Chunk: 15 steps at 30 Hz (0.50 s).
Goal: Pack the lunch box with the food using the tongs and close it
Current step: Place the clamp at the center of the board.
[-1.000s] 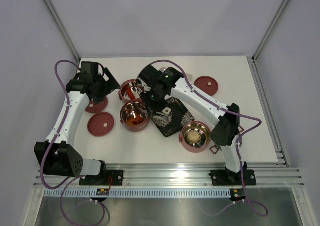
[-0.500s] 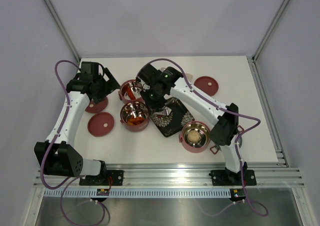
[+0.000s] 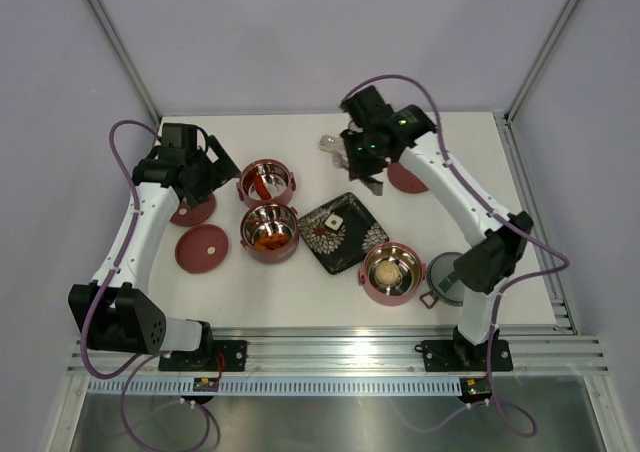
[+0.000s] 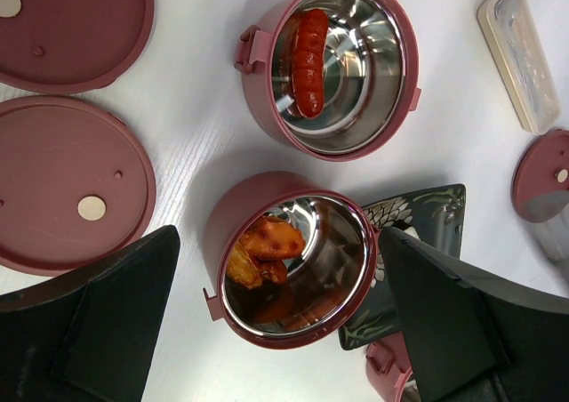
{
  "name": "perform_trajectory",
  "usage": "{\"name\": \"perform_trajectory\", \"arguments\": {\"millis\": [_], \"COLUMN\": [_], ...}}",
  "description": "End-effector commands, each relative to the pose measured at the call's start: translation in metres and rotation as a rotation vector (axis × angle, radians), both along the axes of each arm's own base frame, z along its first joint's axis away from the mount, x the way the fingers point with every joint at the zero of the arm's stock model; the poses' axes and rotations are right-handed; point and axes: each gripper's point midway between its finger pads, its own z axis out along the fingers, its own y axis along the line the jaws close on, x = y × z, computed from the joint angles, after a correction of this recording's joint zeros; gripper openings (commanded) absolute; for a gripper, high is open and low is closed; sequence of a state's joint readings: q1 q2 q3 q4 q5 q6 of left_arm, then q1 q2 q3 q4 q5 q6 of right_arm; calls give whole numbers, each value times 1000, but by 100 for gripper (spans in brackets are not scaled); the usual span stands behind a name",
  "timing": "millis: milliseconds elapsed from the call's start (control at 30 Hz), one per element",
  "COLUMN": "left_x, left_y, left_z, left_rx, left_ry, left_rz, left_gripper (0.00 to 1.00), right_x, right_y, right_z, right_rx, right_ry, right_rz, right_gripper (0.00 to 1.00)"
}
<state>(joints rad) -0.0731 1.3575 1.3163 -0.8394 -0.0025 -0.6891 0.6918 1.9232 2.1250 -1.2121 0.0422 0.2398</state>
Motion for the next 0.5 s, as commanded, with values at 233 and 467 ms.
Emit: {"name": "perform_trajectory", "arguments": {"millis": [233, 467], "left_x": [11, 13], "left_y": [1, 1], "left_z": [23, 23], "left_rx": [-2, 0], "left_ry": [-60, -63], "left_rz": [-6, -8], "left_gripper": [99, 99], "right_x": [43, 50], "right_y": [-214, -297], "right_z": [6, -47], "right_rx": [-122, -151], "right_ry": [-158, -132], "right_rz": [-633, -888], "right_gripper": [24, 25]}}
